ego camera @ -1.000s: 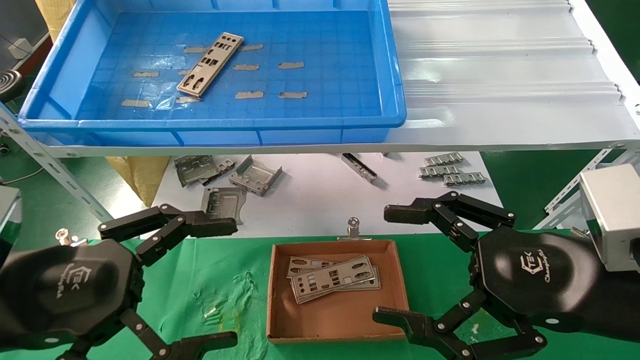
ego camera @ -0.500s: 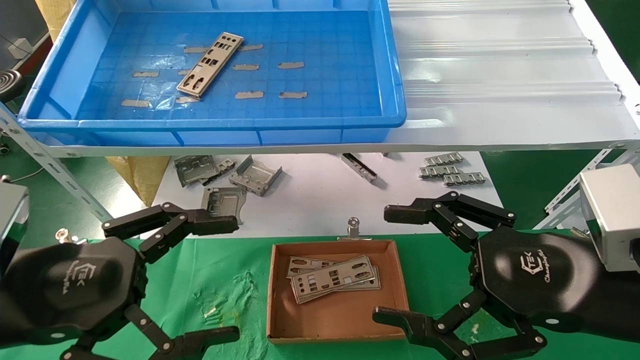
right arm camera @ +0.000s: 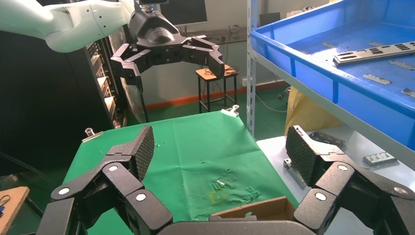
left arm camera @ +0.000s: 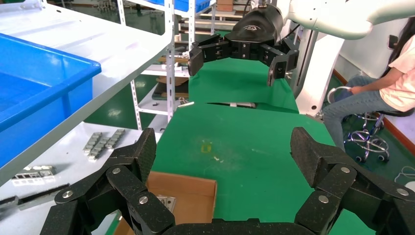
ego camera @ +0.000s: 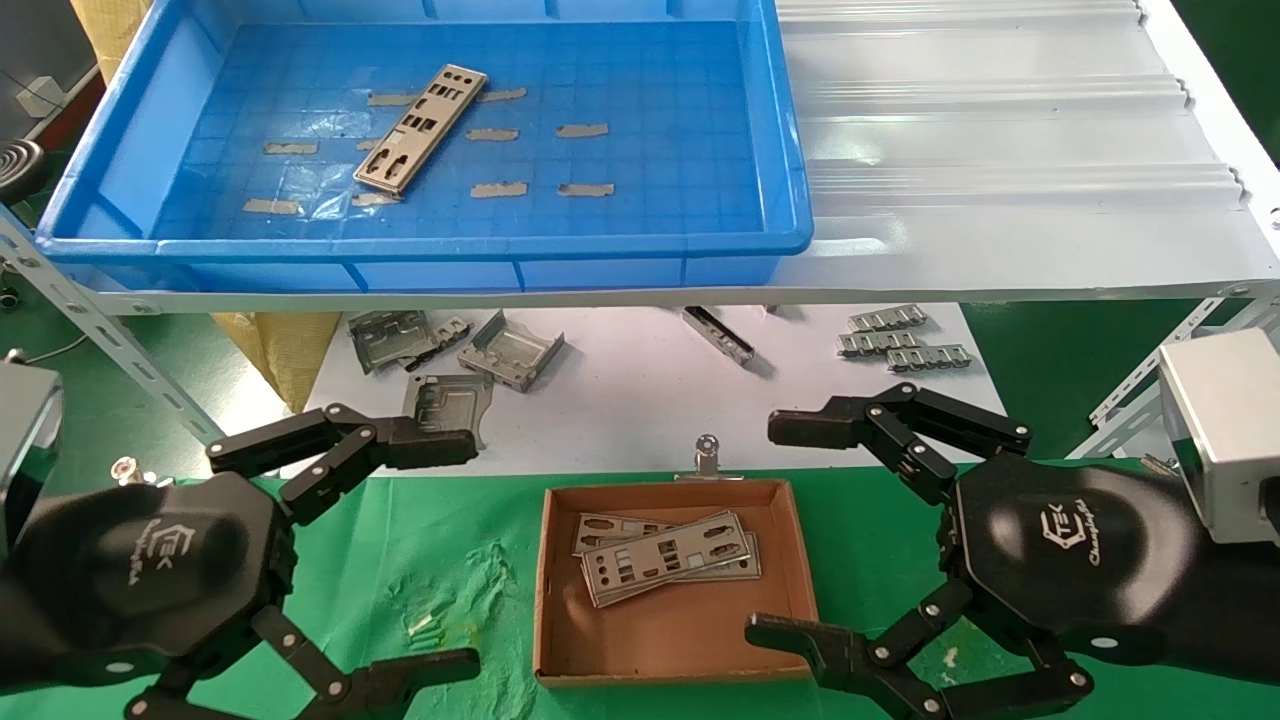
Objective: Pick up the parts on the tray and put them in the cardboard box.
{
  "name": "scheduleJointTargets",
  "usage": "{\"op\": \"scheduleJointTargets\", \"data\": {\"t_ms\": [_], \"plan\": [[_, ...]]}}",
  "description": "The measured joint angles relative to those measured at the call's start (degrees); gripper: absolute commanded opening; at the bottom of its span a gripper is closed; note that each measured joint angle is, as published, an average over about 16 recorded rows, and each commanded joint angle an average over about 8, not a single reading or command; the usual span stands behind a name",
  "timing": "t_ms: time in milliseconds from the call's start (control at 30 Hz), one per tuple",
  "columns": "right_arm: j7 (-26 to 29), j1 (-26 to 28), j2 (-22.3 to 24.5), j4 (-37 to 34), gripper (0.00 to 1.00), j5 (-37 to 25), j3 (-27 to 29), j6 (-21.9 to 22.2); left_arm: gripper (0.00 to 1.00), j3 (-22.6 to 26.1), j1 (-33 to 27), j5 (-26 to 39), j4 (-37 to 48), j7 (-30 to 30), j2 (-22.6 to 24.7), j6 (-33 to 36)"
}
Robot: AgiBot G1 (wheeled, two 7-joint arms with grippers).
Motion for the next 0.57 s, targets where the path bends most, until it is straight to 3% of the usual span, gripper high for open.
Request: {"op": "scheduleJointTargets", "data": {"t_ms": [567], "plan": [[0.0,0.0,0.0,0.0,1.0,0.0,0.0,0.0,1.0,0.1,0.0,0.0,0.1,0.1,0.0,0.0]]}}
